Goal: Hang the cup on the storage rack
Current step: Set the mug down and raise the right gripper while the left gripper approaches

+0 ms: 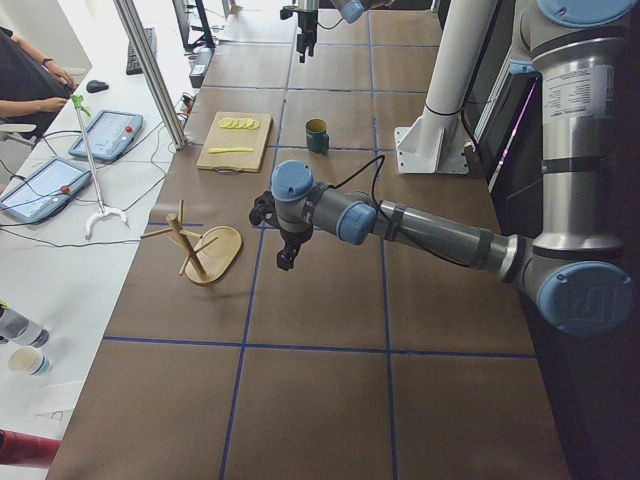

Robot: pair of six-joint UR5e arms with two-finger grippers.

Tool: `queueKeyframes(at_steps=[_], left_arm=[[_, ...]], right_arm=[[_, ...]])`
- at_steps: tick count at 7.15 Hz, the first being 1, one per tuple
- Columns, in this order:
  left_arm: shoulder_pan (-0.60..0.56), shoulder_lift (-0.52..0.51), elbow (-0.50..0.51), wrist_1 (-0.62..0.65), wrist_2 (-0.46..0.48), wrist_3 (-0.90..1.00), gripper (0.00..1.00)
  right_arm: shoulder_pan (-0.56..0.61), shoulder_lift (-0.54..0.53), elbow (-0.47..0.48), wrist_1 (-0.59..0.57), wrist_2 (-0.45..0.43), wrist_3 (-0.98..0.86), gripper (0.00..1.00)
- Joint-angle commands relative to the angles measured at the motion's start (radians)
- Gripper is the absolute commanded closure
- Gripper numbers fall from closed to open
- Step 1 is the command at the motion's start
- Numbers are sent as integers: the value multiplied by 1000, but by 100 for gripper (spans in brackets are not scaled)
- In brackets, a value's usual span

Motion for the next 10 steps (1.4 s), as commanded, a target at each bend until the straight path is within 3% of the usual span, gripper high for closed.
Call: queueKeyframes(at_steps=[1,2,3,4,6,8,9,10], left_arm=[[218,-222,-14,-55,85,-220,0],[384,-313,-18,-63,288,-387,1],[547,-361,-16,-146,562,-402,1],[597,-357,4,-269,689,-407,0],[677,-416,201,-461,701,-404,0],[742,-434,251,-727,835,-403,0],[748,-448,275,-791,847,-399,0],[753,-448,280,-799,921,-393,1]], right_arm=[[61,-70,9,1,32,-124,0],[68,-79,10,6,29,-125,0],[96,-85,21,7,32,-127,0],[94,-98,38,7,32,-127,0],[94,-130,69,7,33,-128,0],[91,-133,61,9,33,-128,0],[93,-133,59,7,33,-128,0],[91,-130,53,9,33,-130,0]])
